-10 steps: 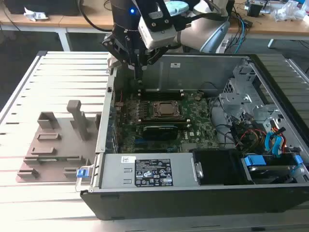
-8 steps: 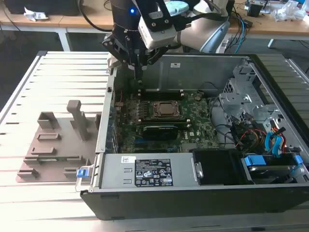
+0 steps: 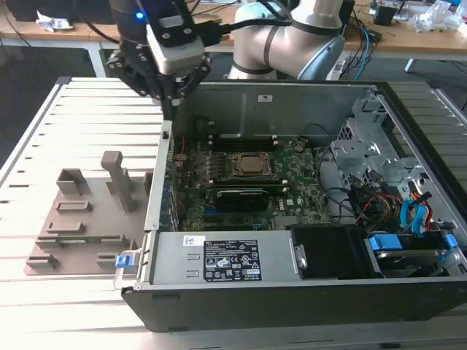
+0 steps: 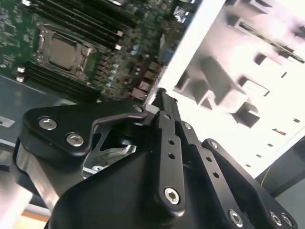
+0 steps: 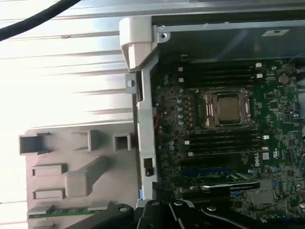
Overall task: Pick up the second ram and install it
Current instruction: 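Reach for the second ram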
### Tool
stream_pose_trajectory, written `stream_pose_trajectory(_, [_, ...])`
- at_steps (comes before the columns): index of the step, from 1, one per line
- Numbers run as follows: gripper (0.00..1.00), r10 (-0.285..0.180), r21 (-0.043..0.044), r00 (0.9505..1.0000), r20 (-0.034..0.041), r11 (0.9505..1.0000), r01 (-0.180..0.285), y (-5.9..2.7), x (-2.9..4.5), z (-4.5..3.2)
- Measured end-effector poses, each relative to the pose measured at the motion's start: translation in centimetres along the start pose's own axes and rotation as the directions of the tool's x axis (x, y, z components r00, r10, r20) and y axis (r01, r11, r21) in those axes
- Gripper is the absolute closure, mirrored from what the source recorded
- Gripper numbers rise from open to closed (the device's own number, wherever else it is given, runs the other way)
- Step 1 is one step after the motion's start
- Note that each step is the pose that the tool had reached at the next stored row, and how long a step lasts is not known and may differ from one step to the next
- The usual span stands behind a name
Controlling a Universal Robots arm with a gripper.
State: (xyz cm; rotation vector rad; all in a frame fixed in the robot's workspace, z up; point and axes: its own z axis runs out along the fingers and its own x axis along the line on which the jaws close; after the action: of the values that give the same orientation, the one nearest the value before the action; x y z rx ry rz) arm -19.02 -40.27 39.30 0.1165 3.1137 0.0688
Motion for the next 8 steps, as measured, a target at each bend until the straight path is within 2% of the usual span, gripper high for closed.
stream_pose_trajectory(2, [0.89,0.0,0.0,1.0,0.0001,1.0,0.0,-1.7,0.92,-0.06])
stream_pose_trajectory(3, [0.89,0.0,0.0004,1.0,0.0001,1.0,0.0,-2.16,1.21,-0.08])
stream_pose_trajectory(5, [0.89,0.0,0.001,1.0,0.0001,1.0,0.0,-2.61,1.51,-0.09])
stream_pose_trajectory(8, [0.89,-0.001,0.002,1.0,0.0002,1.0,0.001,-3.32,2.68,0.06])
